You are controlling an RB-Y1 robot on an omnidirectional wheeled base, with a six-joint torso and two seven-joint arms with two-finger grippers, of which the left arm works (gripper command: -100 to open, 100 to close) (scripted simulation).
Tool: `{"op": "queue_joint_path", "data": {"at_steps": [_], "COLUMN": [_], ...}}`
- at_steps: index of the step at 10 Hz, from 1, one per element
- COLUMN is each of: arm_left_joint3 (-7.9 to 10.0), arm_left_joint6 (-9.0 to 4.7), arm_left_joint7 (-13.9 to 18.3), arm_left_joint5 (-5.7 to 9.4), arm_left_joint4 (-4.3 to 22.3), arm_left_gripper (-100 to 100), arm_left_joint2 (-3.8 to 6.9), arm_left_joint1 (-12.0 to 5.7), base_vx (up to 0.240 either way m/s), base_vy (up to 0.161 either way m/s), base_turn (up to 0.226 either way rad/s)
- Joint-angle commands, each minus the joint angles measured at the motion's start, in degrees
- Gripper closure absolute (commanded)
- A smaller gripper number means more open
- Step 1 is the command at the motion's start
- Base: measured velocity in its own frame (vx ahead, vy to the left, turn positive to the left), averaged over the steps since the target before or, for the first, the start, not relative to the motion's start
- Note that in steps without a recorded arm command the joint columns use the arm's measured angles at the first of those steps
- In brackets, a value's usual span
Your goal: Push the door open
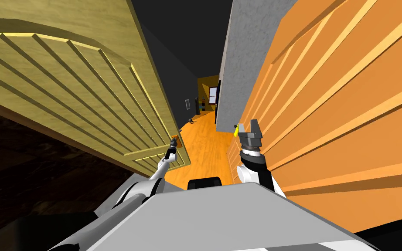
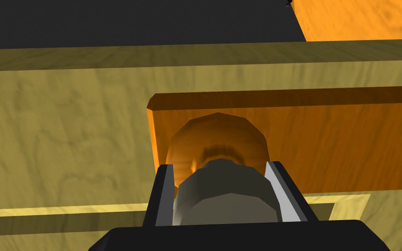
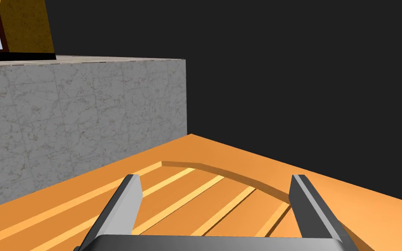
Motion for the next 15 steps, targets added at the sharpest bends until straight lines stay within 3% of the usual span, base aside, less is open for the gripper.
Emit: {"op": "queue_joint_path", "data": {"at_steps": [1, 9, 15], "arm_left_joint3": [0.39, 2.54, 5.40], "arm_left_joint6": [-0.68, -0.62, -0.95], "arm_left_joint7": [0.04, -0.53, -1.34], "arm_left_joint5": [0.13, -0.72, -1.89], "arm_left_joint4": [1.12, 1.43, 2.39], "arm_left_gripper": [100, 100, 100], "arm_left_joint2": [0.46, 0.08, -0.39], "arm_left_joint1": [-0.71, -0.94, -1.62], "base_vx": [0.151, 0.161, 0.214], "base_vy": [-0.074, -0.025, -0.054], "base_turn": [0.036, 0.081, 0.143]}}
